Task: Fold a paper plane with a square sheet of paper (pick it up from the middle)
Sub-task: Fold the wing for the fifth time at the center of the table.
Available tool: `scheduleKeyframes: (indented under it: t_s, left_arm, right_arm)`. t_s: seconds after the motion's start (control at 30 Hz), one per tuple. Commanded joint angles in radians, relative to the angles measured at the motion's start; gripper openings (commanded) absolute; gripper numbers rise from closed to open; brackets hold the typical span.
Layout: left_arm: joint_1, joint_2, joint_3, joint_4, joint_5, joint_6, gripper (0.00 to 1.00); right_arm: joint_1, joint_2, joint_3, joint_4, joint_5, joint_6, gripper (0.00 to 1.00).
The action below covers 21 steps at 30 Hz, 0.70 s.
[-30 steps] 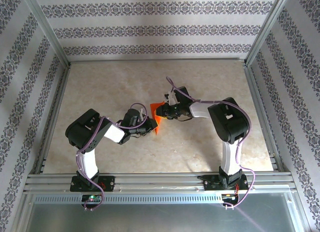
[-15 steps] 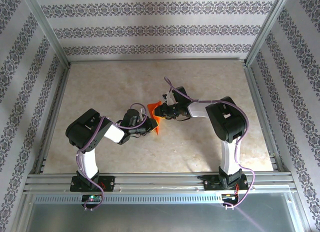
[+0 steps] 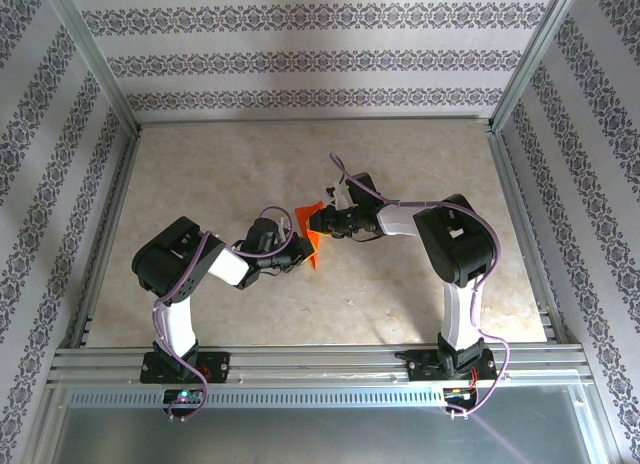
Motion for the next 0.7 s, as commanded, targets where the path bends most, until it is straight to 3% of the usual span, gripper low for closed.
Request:
scheduleKeyframes:
  t_s: [0.0, 0.67]
  left_arm:
    - [0.034, 0.048, -0.031, -0.089, -0.069, 0.002, 0.03]
    - [0.040, 0.055, -0.036, -0.090, -0.072, -0.016, 0.00]
  right_arm:
    - [-0.010, -0.036, -0.020, 0.027, -0.023, -0.007, 0.35]
    - [-0.002, 0.043, 0.004, 0.014, -0.025, -0.013, 0.34]
